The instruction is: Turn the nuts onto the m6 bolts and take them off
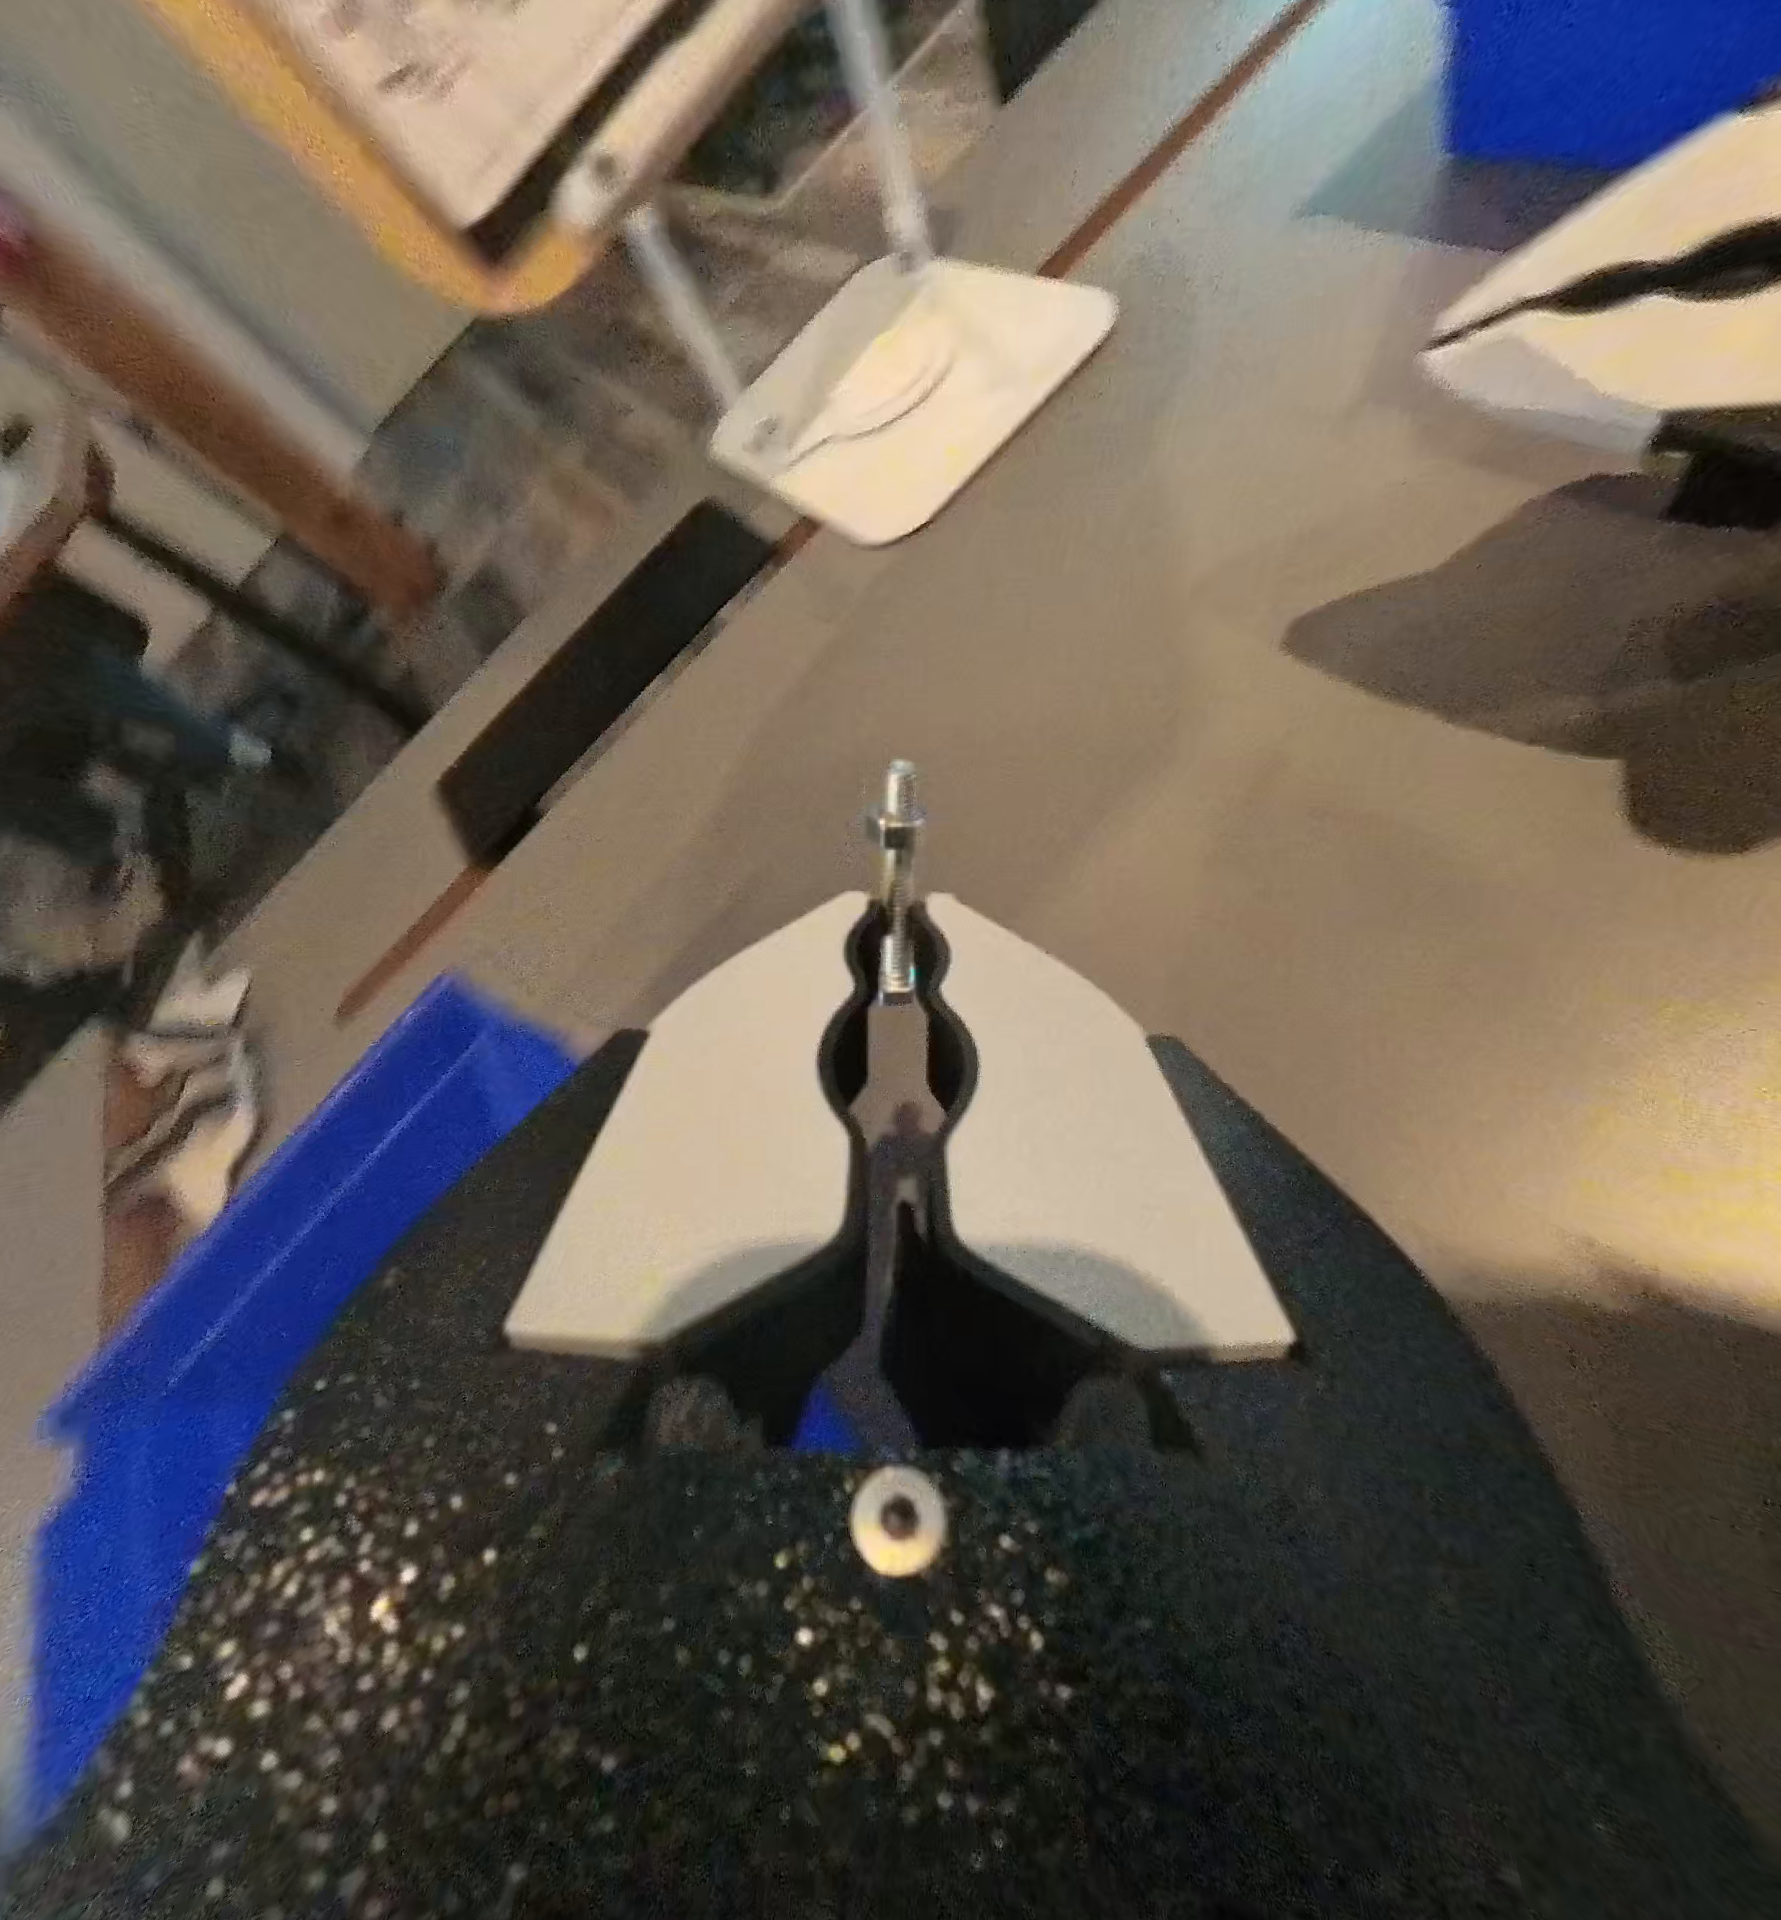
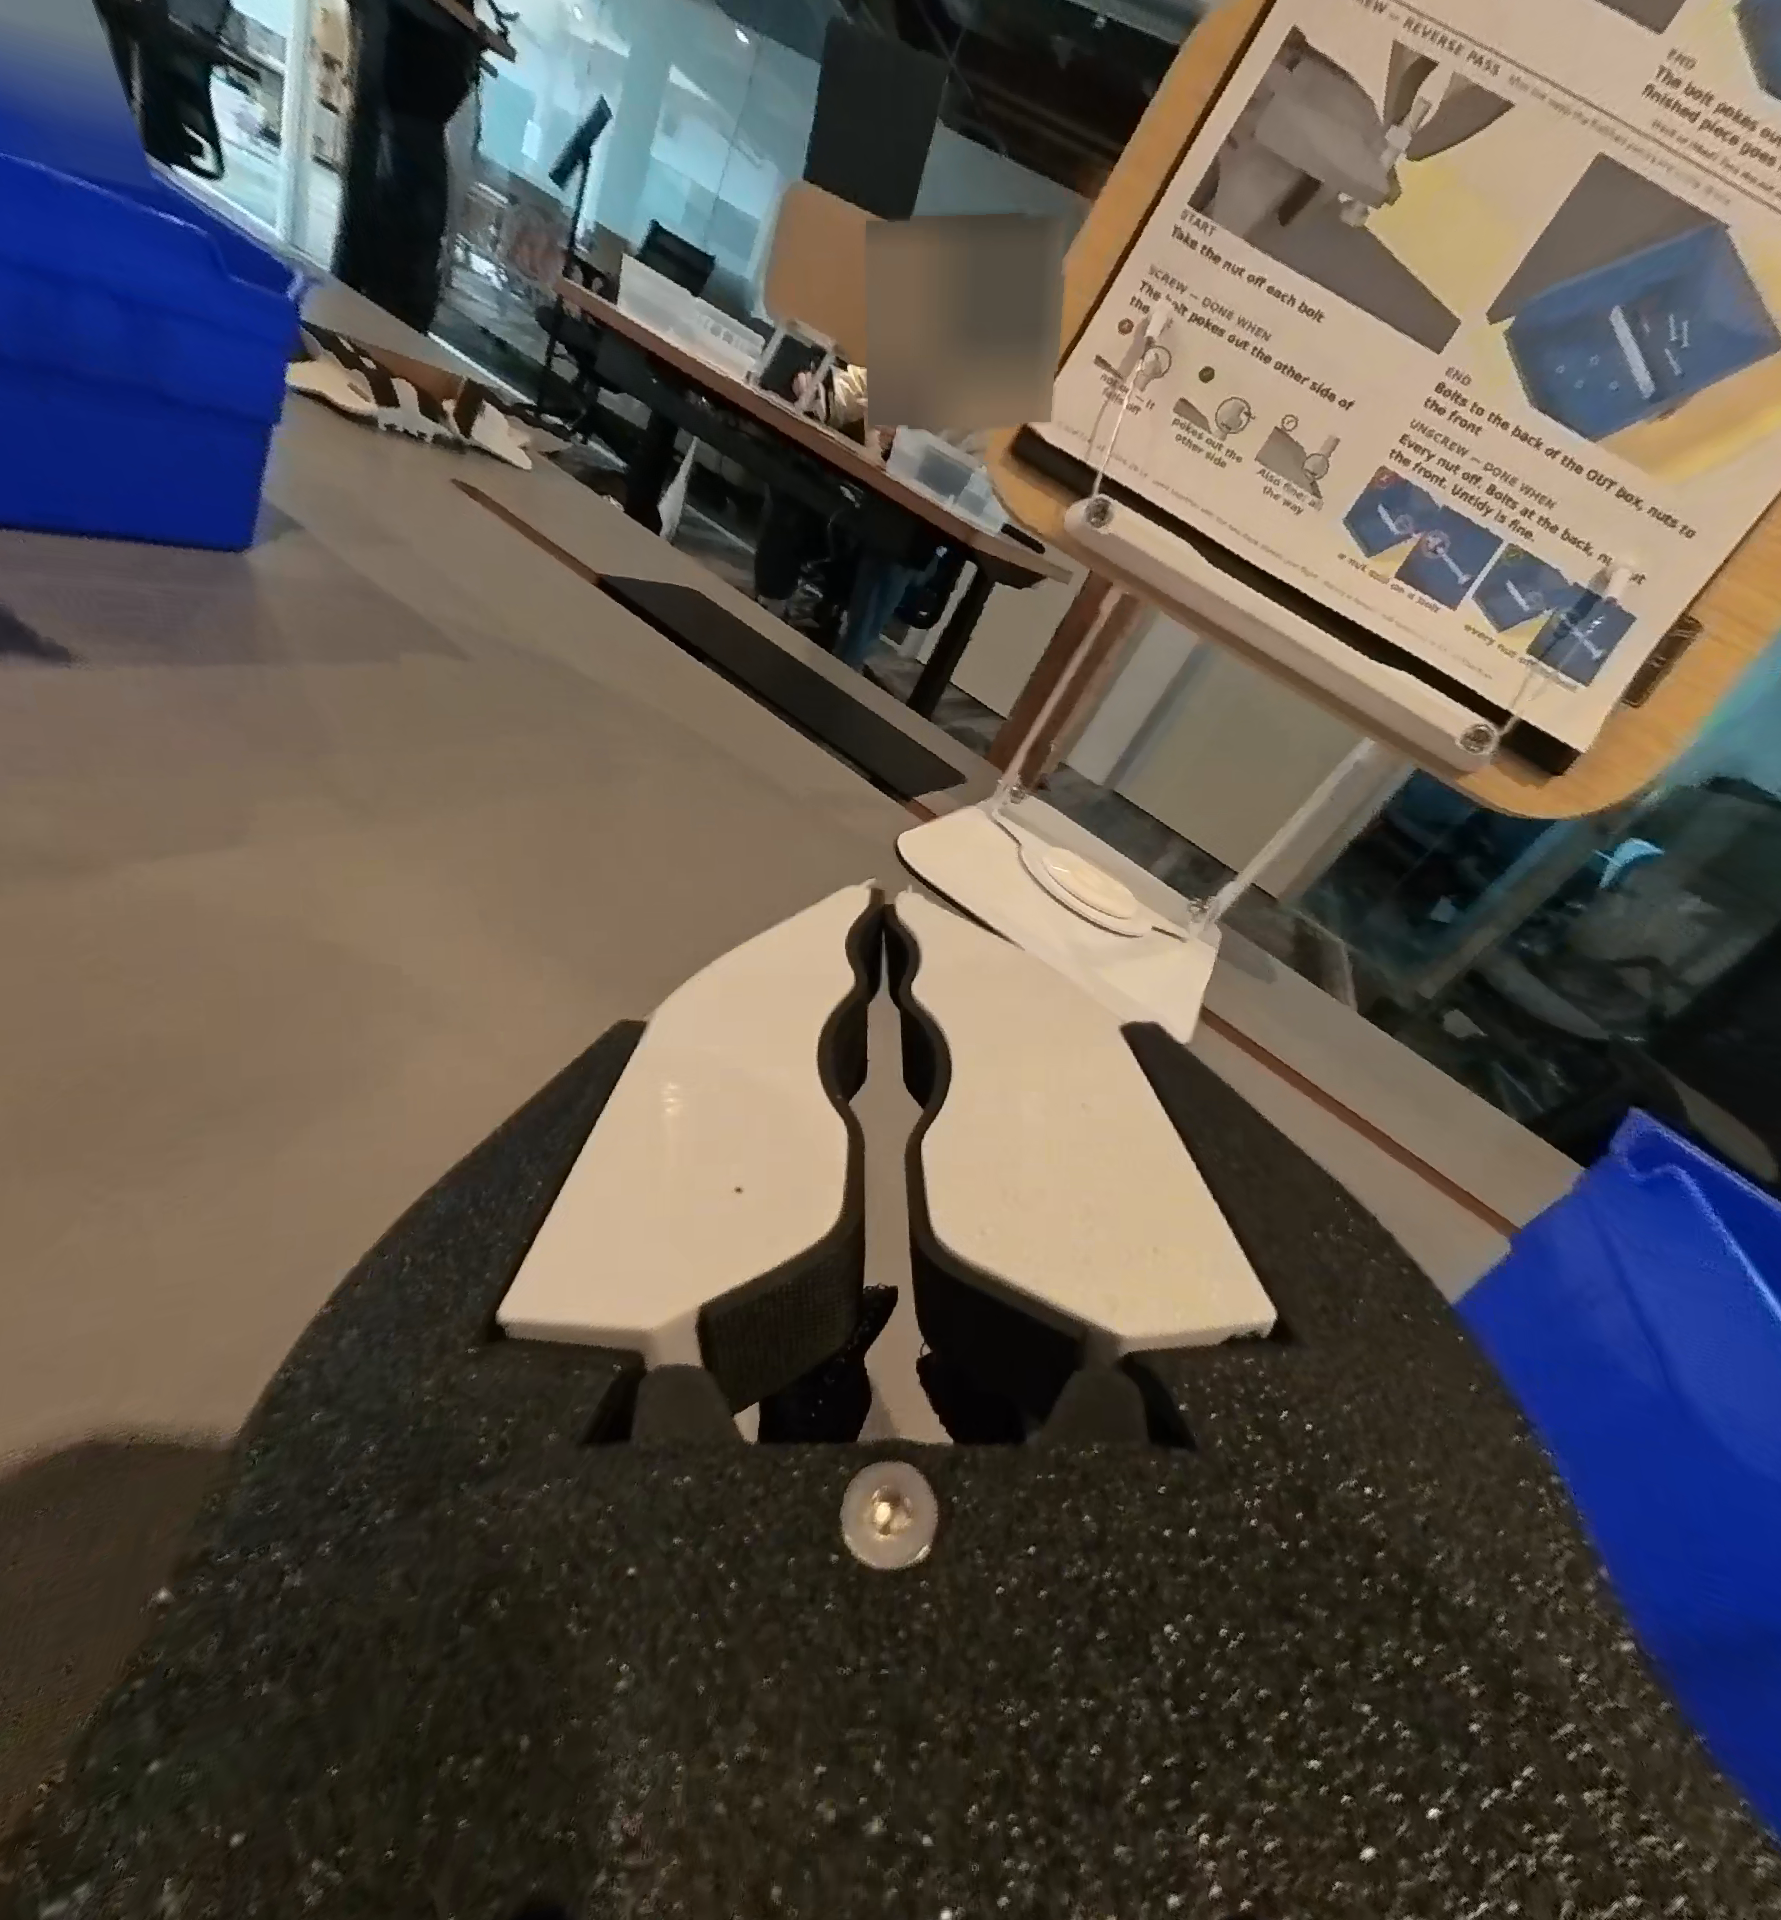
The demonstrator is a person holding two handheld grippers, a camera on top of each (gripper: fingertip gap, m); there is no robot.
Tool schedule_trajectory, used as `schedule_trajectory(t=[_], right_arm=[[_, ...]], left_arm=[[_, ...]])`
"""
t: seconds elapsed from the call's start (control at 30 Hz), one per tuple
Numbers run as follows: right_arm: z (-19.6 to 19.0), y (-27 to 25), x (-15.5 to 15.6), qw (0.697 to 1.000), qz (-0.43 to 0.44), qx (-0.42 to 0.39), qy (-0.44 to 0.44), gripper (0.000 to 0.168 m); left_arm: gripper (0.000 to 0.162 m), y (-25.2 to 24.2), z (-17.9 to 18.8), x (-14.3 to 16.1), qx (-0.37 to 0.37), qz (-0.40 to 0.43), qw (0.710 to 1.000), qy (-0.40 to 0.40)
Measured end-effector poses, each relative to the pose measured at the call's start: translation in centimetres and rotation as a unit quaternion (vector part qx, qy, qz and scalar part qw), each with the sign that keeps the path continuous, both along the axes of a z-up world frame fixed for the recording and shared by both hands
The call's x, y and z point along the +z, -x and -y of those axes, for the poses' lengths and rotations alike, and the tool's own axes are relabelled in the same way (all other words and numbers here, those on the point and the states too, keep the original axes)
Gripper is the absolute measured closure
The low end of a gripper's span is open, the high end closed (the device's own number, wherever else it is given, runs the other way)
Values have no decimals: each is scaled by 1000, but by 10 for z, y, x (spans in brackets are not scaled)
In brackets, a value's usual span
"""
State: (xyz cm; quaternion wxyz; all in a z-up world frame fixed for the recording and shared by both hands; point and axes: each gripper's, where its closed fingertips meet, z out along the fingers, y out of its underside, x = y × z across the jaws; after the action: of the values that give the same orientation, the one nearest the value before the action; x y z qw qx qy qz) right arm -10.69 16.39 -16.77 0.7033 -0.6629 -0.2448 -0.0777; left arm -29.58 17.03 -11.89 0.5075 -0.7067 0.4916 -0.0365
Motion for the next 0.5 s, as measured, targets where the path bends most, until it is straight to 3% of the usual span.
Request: schedule_trajectory(t=[0.03, 0.17, 0.23, 0.33, 0.5], right_arm=[[1, 1, 1, 1000, -7, 9, -1, 168], [15, 20, 12, 989, -87, 119, 2, 168], [19, 29, 18, 971, -161, 176, 31, 148], [20, 37, 15, 943, -226, 226, 90, 134], [20, 50, 1, 927, -229, 253, 157, 136]], left_arm=[[157, -22, 0, -12, -31, -10, 999, -14], [157, -82, -3, -50, -108, -56, 989, -84], [157, -104, 3, -55, -137, -16, 988, -74], [157, -121, 7, -62, -161, 3, 985, -57], [157, -133, 16, -72, -193, -7, 980, -53]])
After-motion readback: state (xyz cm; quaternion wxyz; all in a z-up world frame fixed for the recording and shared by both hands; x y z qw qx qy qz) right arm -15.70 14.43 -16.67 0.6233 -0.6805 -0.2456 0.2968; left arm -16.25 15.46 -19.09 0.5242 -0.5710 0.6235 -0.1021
